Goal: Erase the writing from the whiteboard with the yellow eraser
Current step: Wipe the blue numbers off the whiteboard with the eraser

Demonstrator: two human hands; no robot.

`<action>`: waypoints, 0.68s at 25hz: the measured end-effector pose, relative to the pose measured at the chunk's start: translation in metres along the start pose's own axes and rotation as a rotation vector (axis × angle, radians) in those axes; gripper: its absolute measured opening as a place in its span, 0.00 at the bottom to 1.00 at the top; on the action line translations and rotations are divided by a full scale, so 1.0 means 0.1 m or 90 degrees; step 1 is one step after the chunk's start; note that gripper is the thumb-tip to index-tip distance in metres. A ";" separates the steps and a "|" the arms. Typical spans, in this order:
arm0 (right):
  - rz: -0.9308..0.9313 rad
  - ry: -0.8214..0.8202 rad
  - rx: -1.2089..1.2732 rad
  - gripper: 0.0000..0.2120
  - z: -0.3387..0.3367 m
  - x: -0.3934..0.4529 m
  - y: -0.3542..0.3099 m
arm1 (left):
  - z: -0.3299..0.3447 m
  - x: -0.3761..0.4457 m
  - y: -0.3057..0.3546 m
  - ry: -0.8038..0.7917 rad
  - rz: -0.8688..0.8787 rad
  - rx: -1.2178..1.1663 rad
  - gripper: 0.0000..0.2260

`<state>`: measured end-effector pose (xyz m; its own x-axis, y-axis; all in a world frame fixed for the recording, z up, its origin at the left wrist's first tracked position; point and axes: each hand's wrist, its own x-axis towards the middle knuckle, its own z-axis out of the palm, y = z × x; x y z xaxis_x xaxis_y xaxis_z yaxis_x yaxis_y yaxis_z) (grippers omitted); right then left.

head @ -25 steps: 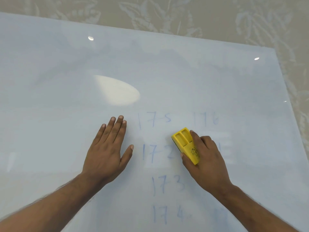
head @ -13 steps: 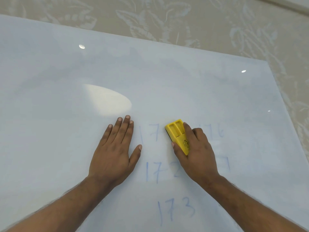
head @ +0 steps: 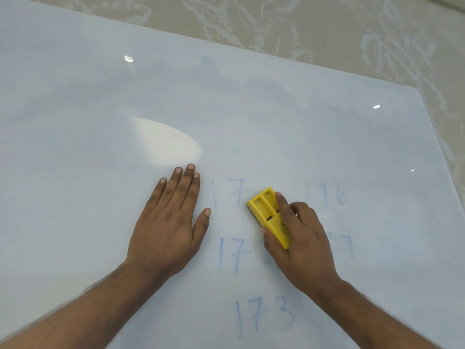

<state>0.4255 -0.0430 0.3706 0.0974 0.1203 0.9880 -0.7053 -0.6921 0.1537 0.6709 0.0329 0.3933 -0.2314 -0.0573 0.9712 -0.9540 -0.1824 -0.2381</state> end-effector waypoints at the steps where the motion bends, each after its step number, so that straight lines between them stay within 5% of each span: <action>1: -0.020 -0.007 -0.009 0.30 -0.03 -0.05 0.06 | 0.00 0.00 0.01 0.000 -0.002 0.008 0.29; 10: -0.017 0.007 0.014 0.31 0.03 0.53 0.10 | -0.02 -0.10 0.05 -0.026 -0.005 0.053 0.27; 17: -0.157 -0.058 0.017 0.29 0.00 0.09 -0.04 | -0.10 -0.33 -0.02 -0.065 0.028 0.050 0.28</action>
<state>0.4296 -0.0389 0.3788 0.3278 0.2234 0.9180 -0.6343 -0.6680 0.3891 0.6787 0.0451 0.3619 -0.2478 -0.1662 0.9545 -0.9248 -0.2531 -0.2841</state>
